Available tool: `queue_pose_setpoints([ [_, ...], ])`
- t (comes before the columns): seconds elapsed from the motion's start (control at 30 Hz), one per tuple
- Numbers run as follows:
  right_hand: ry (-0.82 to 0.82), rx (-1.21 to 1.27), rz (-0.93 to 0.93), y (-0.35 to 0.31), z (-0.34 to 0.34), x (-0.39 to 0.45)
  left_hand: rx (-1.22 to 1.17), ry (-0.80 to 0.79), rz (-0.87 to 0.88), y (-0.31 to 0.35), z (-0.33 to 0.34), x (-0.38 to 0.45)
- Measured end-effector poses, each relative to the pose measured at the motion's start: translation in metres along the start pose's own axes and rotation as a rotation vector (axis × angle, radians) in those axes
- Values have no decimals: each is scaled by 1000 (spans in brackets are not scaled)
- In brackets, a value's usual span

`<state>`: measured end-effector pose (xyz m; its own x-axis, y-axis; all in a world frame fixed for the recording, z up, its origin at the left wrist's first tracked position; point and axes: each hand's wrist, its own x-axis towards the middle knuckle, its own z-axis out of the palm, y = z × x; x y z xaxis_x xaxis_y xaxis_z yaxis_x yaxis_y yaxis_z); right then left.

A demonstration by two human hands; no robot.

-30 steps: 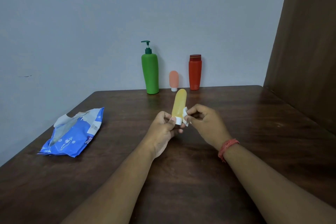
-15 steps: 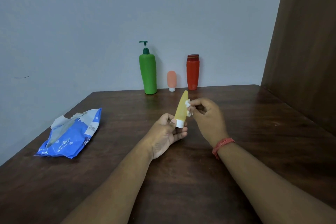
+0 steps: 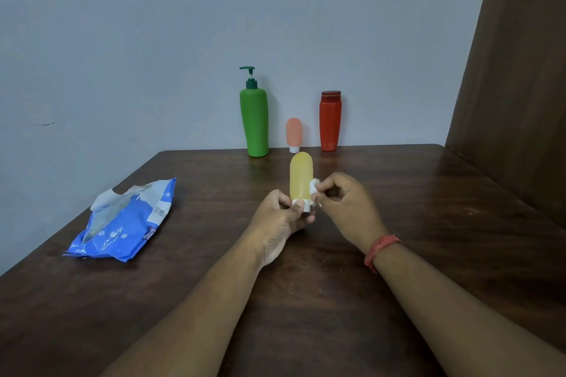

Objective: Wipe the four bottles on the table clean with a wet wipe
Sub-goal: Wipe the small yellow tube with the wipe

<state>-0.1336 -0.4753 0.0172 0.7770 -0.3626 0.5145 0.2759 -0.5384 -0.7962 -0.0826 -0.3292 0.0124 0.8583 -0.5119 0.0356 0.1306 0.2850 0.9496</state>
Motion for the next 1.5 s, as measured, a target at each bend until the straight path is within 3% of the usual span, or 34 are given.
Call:
queue_pose_setpoints([
  [0.1,-25,-47,-13,-1,2,-1,28,25,31,0,-1,0],
  [0.23,157,30,32,-1,1,6,166,18,27,-2,2,0],
  [0.43,-73,3,99,5,-3,1,241,70,64,-2,-2,0],
  [0.57,177,23,105,1,-5,8,406,26,62,-3,1,-1],
  [0.77,-126,63,176,-2,-3,-3,292,78,81,-1,-3,0],
  [0.93,174,122,177,-5,-10,7,488,-5,81,-3,-3,-1],
  [1.0,115,140,173,-5,-13,5,505,13,89,-4,-2,-1],
  [1.1,-101,83,198,-4,-7,-3,436,95,111,-2,-6,0],
  [1.27,180,110,183,-6,-7,6,573,32,114,-3,-5,-1],
  [1.43,-150,76,203,-3,-2,-5,432,98,128,-3,-9,2],
  [1.5,-56,83,186,-5,-1,-1,430,88,127,-3,-8,2],
])
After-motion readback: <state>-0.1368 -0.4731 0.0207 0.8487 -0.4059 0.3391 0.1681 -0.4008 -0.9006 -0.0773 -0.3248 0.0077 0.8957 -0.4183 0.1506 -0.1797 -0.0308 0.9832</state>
